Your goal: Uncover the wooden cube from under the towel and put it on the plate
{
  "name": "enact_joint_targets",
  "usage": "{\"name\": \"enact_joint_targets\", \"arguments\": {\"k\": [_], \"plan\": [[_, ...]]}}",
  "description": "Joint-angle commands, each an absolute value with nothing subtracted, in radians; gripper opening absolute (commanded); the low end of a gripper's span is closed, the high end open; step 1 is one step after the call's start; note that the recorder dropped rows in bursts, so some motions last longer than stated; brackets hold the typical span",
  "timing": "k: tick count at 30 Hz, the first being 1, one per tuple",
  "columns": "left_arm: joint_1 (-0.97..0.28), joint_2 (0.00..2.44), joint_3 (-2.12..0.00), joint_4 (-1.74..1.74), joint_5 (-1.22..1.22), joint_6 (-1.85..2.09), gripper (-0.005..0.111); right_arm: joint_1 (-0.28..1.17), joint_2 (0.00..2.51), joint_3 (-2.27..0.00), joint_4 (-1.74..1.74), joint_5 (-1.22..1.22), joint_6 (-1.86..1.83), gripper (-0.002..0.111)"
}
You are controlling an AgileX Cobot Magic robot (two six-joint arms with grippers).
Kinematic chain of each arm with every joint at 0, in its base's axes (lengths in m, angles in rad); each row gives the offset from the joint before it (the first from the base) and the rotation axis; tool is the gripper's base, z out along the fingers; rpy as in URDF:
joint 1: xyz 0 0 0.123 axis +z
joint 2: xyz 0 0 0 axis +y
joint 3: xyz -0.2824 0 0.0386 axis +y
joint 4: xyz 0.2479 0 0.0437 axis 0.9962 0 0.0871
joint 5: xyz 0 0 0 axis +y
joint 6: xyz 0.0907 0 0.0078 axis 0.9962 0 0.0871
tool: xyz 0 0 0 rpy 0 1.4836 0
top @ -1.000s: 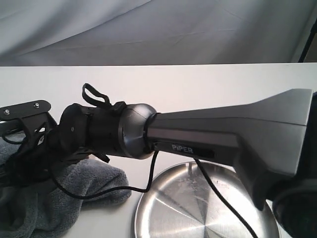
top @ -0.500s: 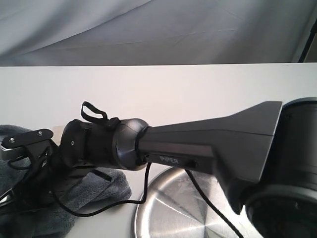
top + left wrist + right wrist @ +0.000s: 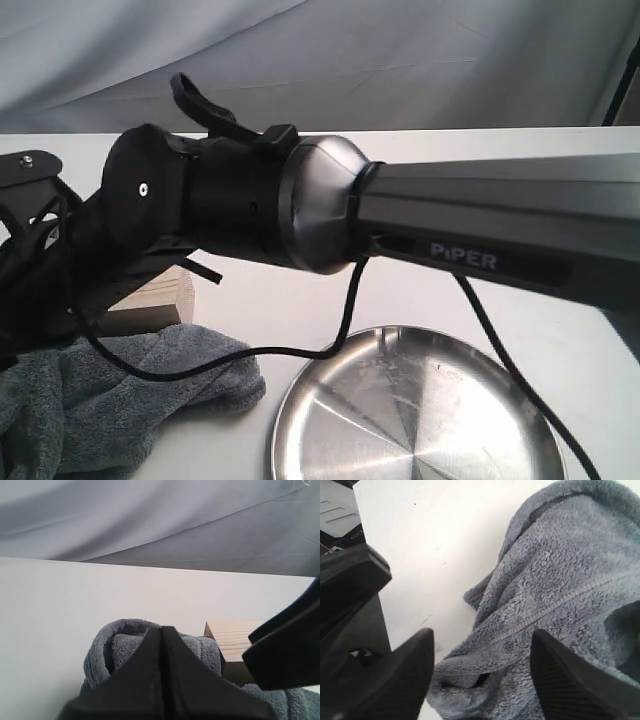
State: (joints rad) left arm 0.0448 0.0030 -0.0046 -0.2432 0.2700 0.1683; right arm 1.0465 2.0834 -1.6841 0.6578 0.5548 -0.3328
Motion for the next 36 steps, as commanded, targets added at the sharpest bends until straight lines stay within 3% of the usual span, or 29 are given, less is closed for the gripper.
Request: {"name": "enact_joint_targets", "arguments": {"k": [1,9,18,22,29,36], "plan": [[0.037,0.000,0.000,-0.248,0.262,0.158,0.000,1.046,2.065,-1.689,0.517,0.487,-0.331,0.068],[0.037,0.000,0.000,-0.248,0.262,0.158,0.000,1.012,2.067,-1.689,0.079,0.441,-0.119,0.079],[0.037,0.000,0.000,-0.248,0.262,0.158,0.000,0.855,2.067,-1.689,0.101,0.680,0.253,0.082],[0.037,0.000,0.000,-0.248,0.262,0.158,0.000,0.806,2.067,-1.689,0.092,0.734,0.255,0.089],[0.037,0.000,0.000,-0.248,0.262,0.158,0.000,0.830,2.067,-1.689,0.090,0.653,-0.099,0.103],[0.037,0.000,0.000,-0.248,0.262,0.158,0.000,0.882,2.067,-1.689,0.151,0.718,-0.624,0.104]]}}
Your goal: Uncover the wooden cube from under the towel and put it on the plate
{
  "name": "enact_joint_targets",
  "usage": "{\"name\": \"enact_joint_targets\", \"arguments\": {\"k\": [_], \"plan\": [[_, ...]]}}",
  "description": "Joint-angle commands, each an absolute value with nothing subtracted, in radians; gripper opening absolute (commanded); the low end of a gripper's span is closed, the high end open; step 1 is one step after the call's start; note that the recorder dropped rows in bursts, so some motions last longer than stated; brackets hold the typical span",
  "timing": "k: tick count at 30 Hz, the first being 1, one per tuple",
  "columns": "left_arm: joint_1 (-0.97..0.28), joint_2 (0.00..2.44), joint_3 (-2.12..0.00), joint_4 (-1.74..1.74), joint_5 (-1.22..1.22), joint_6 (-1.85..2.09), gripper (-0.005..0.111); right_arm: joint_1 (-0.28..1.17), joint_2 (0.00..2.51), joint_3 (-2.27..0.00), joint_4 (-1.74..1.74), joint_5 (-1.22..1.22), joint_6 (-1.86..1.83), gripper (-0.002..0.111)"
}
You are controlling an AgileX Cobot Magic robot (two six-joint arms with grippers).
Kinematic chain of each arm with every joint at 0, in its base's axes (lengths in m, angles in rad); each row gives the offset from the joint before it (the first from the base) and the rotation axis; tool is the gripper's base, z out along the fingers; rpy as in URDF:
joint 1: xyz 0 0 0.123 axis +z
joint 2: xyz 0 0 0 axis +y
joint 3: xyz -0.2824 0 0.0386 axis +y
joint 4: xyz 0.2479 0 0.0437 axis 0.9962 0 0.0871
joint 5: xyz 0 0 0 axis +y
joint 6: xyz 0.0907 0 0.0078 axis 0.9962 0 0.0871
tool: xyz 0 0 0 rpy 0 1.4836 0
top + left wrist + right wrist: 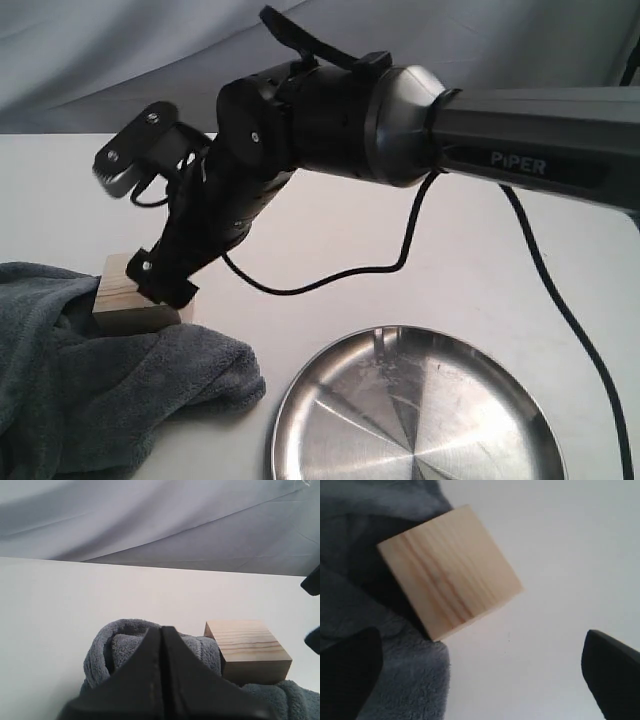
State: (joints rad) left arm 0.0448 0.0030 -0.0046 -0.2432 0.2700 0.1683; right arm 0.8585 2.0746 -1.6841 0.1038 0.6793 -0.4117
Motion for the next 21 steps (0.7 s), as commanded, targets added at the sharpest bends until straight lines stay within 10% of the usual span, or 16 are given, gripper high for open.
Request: {"name": "enact_joint_targets", "arguments": {"k": [1,21], "plan": [[0.037,0.000,0.000,-0.248,0.262,0.158,0.000,0.884,2.067,-1.689,0.162,0.722,-0.630,0.104],[0.037,0.000,0.000,-0.248,0.262,0.158,0.000,0.859,2.194,-2.058,0.339,1.221,-0.766,0.104]]}}
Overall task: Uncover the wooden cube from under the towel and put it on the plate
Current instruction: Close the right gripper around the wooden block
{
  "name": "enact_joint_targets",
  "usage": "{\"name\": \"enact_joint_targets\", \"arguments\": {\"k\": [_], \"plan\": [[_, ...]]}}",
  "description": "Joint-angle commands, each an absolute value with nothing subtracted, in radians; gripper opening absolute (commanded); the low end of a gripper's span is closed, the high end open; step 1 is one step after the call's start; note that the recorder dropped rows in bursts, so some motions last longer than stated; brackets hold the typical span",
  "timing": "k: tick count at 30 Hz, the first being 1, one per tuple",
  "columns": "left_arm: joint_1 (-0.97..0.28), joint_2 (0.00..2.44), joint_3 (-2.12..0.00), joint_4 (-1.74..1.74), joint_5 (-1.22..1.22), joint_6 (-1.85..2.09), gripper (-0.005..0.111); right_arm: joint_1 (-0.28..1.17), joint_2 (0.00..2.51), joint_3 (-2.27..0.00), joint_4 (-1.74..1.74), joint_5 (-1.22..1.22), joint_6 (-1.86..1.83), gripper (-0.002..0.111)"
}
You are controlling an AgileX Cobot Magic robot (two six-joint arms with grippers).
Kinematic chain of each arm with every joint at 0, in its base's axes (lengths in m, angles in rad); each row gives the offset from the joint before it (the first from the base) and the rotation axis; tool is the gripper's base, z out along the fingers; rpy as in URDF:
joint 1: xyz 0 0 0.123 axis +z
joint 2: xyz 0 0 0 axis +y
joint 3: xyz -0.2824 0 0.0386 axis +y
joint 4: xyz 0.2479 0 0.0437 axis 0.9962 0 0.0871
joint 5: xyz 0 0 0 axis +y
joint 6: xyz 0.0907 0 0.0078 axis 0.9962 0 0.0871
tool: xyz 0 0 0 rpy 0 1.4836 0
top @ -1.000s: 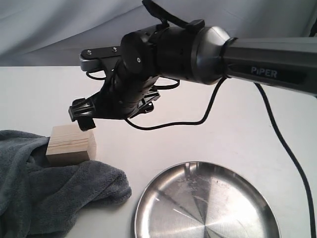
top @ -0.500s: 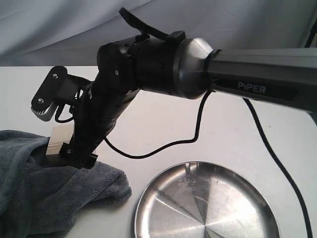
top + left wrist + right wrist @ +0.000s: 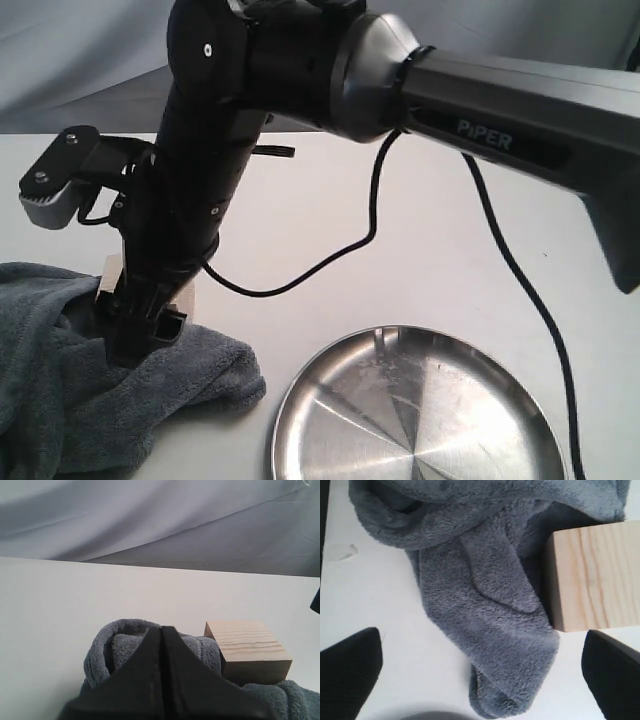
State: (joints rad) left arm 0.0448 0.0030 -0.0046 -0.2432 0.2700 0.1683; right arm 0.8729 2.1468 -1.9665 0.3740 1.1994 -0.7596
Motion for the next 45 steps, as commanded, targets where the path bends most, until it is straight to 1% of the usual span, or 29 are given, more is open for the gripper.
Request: {"name": "enact_joint_targets", "arguments": {"k": [1,7,11,17,23,31,45], "plan": [[0.037,0.000,0.000,-0.248,0.262,0.158,0.000,0.859,2.210,-2.081,0.331,1.221,-0.774,0.104],[0.037,0.000,0.000,-0.248,0.262,0.158,0.000,0.858,2.338,-2.256,0.260,1.221,-0.794,0.104],[0.037,0.000,0.000,-0.248,0.262,0.158,0.000,0.858,2.386,-2.305,0.258,1.221,-0.848,0.104],[0.037,0.000,0.000,-0.248,0.262,0.158,0.000,0.858,2.416,-2.305,0.164,1.221,-0.879,0.104],[0.037,0.000,0.000,-0.248,0.262,0.158,0.000,0.858,2.439,-2.305,0.168,1.178,-0.889,0.104],[0.037,0.000,0.000,-0.248,0.262,0.158,0.000,0.858,2.470,-2.305,0.164,1.051,-0.889,0.104],[0.037,0.000,0.000,-0.248,0.262,0.158,0.000,0.858,2.554,-2.305,0.151,1.035,-0.889,0.104]]}}
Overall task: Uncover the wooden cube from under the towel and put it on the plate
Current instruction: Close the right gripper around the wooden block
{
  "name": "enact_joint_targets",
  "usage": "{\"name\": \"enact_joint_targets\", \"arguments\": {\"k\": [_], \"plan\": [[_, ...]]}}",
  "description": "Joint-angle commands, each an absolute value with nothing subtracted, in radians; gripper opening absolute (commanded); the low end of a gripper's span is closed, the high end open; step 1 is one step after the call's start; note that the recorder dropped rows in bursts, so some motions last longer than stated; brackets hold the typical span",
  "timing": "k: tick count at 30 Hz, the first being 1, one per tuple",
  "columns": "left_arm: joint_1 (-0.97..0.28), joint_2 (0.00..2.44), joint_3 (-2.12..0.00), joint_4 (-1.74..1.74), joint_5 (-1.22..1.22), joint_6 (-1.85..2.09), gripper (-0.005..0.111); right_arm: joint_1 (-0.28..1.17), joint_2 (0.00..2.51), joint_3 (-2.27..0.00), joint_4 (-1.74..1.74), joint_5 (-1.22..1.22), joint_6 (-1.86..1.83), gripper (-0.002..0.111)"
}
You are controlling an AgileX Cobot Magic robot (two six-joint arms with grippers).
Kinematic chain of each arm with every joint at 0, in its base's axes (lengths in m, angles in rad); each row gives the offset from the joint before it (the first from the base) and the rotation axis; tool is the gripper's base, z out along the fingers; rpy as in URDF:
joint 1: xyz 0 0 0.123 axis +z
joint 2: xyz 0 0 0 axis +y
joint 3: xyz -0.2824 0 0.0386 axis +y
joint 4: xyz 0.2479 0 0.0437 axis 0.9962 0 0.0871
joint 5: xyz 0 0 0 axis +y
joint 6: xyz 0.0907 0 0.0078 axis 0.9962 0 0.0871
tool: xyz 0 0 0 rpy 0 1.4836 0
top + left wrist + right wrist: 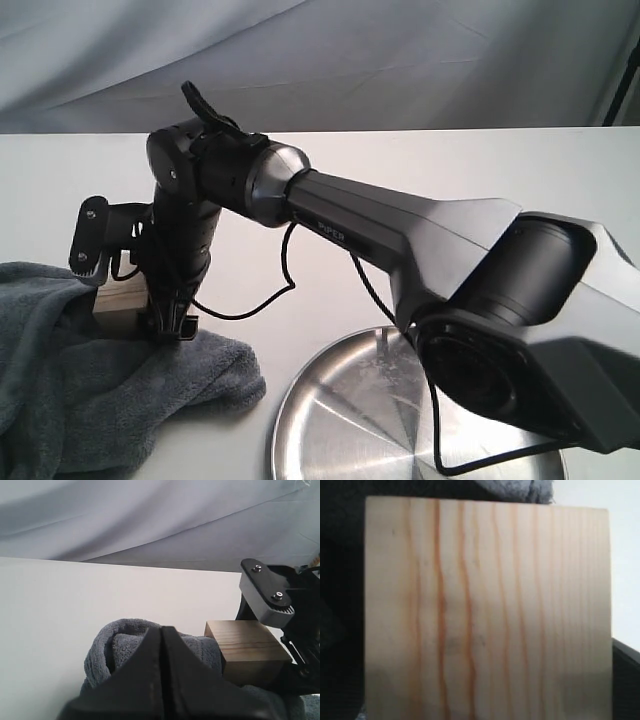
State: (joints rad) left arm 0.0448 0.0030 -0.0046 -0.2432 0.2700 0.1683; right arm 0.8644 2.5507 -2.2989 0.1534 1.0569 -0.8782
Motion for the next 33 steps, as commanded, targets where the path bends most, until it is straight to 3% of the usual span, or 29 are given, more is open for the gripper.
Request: {"name": "enact_joint_targets", "arguments": {"k": [1,25,28,33], "plan": [[0.037,0.000,0.000,-0.248,0.262,0.158,0.000,0.858,2.554,-2.305,0.154,1.014,-0.889,0.104],[0.037,0.000,0.000,-0.248,0.262,0.158,0.000,0.858,2.554,-2.305,0.282,0.952,-0.887,0.103],[0.037,0.000,0.000,-0.248,0.262,0.158,0.000,0.858,2.554,-2.305,0.270,0.952,-0.887,0.098],[0.037,0.000,0.000,-0.248,0.262,0.158,0.000,0.858,2.554,-2.305,0.270,0.946,-0.887,0.074]]}}
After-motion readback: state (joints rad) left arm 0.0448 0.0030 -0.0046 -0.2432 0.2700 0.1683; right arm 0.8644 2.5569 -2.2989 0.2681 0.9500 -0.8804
